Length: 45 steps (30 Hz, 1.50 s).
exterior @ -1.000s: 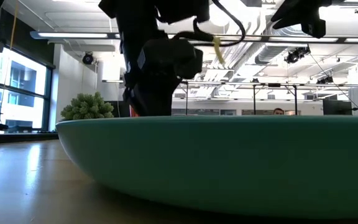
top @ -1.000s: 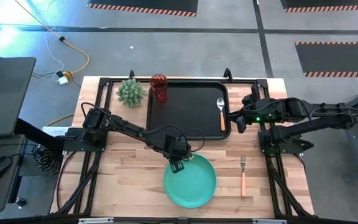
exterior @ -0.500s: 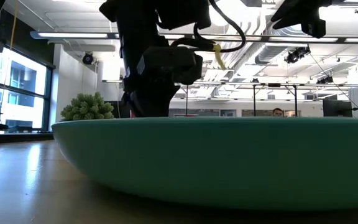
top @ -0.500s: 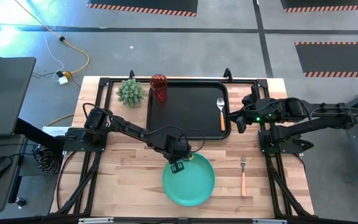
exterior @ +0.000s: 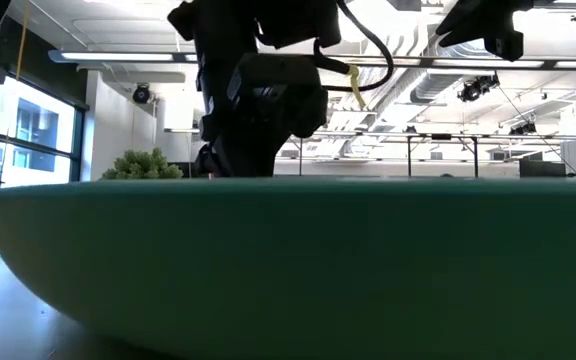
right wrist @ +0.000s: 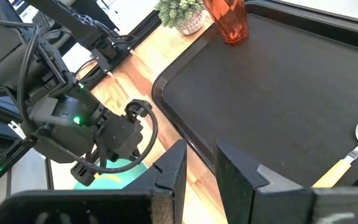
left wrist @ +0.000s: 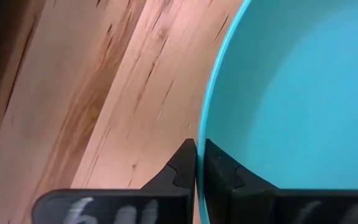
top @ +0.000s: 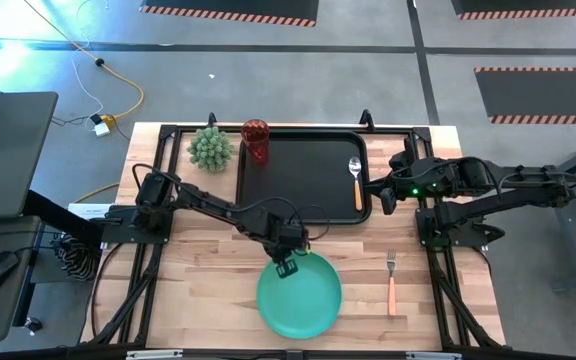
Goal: Pick and place plate/cup/fork/spoon on tray
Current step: Put the light blue plate on the black tray
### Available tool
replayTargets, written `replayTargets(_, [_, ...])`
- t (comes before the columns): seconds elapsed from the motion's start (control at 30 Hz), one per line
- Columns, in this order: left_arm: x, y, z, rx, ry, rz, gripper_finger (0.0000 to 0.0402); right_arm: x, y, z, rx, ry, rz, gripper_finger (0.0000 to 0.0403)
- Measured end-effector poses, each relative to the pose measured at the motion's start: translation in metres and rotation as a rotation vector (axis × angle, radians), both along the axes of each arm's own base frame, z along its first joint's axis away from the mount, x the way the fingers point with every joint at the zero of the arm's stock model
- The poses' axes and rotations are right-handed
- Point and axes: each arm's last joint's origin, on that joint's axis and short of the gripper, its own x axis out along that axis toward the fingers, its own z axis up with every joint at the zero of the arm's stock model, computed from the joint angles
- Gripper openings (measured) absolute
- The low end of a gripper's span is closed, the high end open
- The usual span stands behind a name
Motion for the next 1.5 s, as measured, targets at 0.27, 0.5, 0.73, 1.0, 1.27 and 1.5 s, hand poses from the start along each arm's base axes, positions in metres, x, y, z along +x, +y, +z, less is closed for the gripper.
replayTargets(0.27, [0.013,0.005,0.018,-0.02,-0.059,0.015,0.0001,0.0,0.0,0.0,0.002,0.0,-0.001,0.0072])
replayTargets(0.5, [0.022,0.021,0.032,-0.02,-0.098,0.032,0.0001,0.0,0.0,0.0,0.001,0.0,0.0,0.0072])
replayTargets(0.73, [0.023,0.043,0.036,-0.038,-0.095,0.052,0.0001,0.0,0.0,0.0,0.0,0.0,0.0,0.0072])
replayTargets(1.0, [0.018,0.082,0.054,-0.039,-0.126,0.168,0.0001,0.0,0.0,0.001,0.0,-0.007,0.0,0.0072])
replayTargets(1.27, [0.011,0.12,0.065,0.003,-0.146,0.384,0.0001,0.0,0.0,0.001,0.0,-0.014,0.0,0.0072])
replayTargets(1.5, [0.006,0.148,0.066,0.008,-0.141,0.483,0.0003,0.0,0.0,0.001,-0.005,-0.012,0.004,0.0072])
